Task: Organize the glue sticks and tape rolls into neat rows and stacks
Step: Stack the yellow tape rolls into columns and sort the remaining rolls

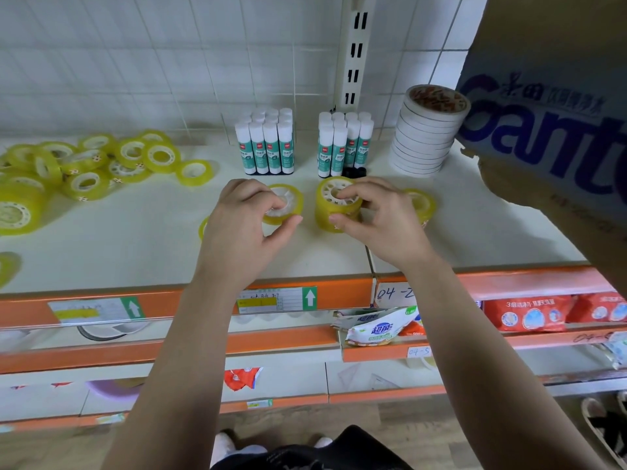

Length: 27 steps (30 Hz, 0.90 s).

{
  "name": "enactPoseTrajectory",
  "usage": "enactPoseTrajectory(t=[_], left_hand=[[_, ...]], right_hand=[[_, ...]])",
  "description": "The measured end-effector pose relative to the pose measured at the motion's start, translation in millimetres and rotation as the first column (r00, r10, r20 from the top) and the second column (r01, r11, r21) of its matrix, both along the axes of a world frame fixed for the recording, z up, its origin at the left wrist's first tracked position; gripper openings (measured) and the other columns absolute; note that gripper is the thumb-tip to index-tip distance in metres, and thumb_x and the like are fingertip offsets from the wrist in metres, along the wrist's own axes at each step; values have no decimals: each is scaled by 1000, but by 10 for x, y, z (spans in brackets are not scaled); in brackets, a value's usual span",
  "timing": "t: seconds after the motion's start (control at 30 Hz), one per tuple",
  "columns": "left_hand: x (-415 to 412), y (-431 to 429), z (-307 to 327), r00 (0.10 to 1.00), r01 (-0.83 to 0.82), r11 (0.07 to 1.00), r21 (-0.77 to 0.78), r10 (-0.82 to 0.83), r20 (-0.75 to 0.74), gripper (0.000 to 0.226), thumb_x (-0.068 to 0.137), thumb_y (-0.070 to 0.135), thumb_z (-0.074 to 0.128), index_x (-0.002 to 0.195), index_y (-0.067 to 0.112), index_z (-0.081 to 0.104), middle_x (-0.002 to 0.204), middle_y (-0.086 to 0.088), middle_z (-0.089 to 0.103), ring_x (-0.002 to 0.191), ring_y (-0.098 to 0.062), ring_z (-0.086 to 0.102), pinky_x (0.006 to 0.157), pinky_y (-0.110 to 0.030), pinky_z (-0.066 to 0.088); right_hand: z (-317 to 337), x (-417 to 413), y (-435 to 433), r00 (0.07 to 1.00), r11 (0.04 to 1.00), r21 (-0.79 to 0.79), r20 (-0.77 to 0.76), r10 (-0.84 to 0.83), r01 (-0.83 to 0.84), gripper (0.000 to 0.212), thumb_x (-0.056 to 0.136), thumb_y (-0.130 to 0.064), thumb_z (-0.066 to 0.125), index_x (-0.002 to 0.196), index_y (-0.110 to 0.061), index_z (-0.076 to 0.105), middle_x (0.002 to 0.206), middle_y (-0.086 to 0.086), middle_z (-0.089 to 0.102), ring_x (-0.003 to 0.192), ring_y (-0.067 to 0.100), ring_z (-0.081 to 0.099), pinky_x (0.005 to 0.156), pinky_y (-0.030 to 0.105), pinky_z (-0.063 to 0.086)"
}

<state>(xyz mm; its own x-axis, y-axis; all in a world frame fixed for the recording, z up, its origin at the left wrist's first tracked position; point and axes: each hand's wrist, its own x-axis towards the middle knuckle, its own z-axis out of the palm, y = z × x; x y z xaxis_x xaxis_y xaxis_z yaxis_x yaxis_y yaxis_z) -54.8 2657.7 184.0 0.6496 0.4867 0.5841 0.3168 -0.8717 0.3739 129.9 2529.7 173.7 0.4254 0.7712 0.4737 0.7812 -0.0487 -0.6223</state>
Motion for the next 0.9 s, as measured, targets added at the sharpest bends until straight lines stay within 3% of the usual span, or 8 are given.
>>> enactPoseTrajectory(t=[0.17,0.4,0.7,0.9], left_hand=[[24,-28,-2,1000,16,1000,-6,-16,24,41,83,44,61,86,5,72,89,-7,65,94,-27,59,79,-32,47],[38,-49,-11,999,20,1000,6,-20,29,38,83,42,63,85,5,72,88,-7,64,91,-27,59,80,-28,43],[16,-60,-13,1000,15,1000,-7,-15,23,39,83,43,62,87,5,72,89,-7,64,93,-27,58,80,-28,43],[7,-76,-21,1000,17,1000,-7,-16,25,40,83,44,61,87,5,72,89,-7,65,93,-26,58,79,-28,43]], right_hand=[[-13,13,8,999,1000,-9,-32,11,-11,34,75,-28,83,105,-15,72,106,-10,57,101,-4,51,85,12,45],[-4,-16,-20,999,999,23,-30,45,-45,27,89,-31,68,110,-14,72,106,-10,57,100,2,56,85,27,51],[-21,-5,7,999,999,-6,20,32,-32,31,87,-34,71,109,-13,71,111,4,60,94,14,62,81,36,55],[-20,-29,-21,998,1000,-11,51,27,-26,40,83,-36,75,116,-13,70,115,6,62,95,16,62,85,26,51]])
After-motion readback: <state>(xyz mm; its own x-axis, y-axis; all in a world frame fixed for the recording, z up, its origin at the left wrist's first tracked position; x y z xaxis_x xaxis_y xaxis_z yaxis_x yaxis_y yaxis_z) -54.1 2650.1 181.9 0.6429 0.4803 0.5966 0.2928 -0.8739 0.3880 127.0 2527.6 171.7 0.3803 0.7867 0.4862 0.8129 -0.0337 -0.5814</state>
